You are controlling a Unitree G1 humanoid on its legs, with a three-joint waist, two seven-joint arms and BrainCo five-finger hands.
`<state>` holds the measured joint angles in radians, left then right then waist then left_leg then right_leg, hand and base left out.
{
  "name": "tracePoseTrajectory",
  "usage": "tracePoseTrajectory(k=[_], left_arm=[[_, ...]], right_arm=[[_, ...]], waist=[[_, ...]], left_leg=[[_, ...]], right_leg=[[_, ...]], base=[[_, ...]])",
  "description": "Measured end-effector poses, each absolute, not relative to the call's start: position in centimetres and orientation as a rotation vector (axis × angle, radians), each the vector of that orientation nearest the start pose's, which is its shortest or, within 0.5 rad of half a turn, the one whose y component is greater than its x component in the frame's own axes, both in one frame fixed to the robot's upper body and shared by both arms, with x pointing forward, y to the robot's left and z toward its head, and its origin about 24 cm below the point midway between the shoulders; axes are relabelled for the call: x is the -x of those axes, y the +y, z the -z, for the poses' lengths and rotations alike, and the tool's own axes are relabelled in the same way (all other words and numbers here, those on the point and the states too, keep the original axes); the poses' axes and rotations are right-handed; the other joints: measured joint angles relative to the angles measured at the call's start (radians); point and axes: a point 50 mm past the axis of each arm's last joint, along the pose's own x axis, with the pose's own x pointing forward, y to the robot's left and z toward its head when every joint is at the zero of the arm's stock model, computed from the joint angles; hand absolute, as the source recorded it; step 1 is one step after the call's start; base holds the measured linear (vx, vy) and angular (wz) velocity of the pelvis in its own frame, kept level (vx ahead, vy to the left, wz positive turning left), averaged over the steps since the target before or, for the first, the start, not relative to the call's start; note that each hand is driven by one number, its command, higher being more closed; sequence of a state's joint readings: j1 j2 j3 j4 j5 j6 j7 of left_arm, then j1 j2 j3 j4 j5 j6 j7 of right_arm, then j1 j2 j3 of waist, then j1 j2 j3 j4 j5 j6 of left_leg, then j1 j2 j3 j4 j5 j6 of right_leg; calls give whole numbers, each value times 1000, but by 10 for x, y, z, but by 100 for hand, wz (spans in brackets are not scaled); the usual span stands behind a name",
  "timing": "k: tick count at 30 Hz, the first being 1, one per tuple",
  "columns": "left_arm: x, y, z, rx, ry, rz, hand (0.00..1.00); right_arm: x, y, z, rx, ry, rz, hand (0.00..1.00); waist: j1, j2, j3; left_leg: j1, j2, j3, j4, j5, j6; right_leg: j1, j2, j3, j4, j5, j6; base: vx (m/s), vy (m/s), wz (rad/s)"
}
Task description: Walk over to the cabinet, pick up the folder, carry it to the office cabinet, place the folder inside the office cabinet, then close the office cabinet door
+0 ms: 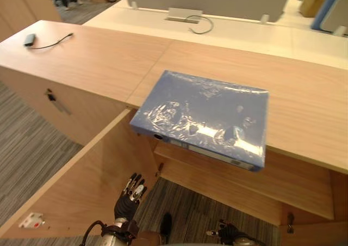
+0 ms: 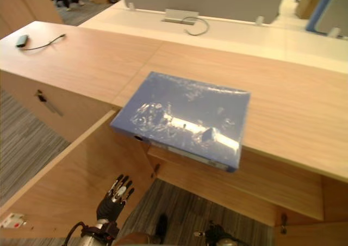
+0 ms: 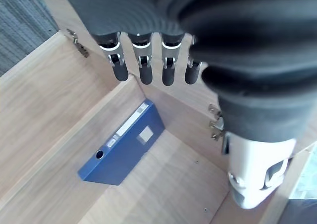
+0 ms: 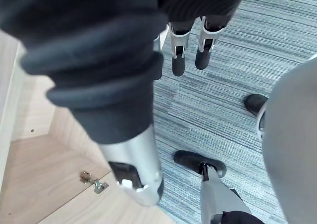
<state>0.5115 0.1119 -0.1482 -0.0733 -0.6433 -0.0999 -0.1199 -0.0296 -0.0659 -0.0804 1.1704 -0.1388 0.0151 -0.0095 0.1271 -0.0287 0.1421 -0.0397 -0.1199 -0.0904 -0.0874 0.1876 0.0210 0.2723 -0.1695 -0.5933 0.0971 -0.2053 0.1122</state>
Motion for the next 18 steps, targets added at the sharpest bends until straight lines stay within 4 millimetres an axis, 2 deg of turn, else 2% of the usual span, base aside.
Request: tracePoseTrajectory(k=[4, 6, 10, 13, 16, 18], left_arm=[[-145, 154, -8, 533, 144, -6, 0], [-149, 156, -25, 506, 73, -18, 0], [-154, 166, -71, 408, -141, -98, 0], [-156, 172, -100, 291, -301, -210, 0], [-160, 172, -117, 176, -404, -320, 0], [-161, 169, -127, 75, -466, -385, 0]], right_arm=[[-109, -182, 165, 131, 1165, 54, 0], [-111, -180, 164, 129, 1160, 55, 0], [-117, -169, 163, 92, 1134, 75, 0], [-125, -158, 161, 77, 1109, 72, 0], [-126, -152, 161, 87, 1105, 73, 0], [-123, -143, 162, 106, 1115, 52, 0]], waist=[[29, -2, -4], [29, -1, -4], [46, -1, -4], [48, -1, -6], [47, 0, -20], [35, -5, -39]], left_leg=[[-25, -4, -54, 7, 13, -5], [-33, -13, -86, 19, 15, -4], [-32, -16, -99, 21, 5, 2], [-34, -17, -83, 20, 5, 2], [-49, -24, -82, 17, 16, 1], [-46, -18, -83, 2, 34, 8]], right_leg=[[-5, 2, -76, 41, 0, 0], [1, 0, -105, 56, 0, 0], [7, -3, -142, 69, 0, 0], [11, -2, -144, 49, -2, -1], [9, 2, -155, 16, -9, 4], [6, 10, -169, 11, -9, 4]], base=[[38, -11, 46], [28, -3, 42], [4, 10, 13], [-25, 27, -6], [-17, 16, 3], [-9, 5, 15]])
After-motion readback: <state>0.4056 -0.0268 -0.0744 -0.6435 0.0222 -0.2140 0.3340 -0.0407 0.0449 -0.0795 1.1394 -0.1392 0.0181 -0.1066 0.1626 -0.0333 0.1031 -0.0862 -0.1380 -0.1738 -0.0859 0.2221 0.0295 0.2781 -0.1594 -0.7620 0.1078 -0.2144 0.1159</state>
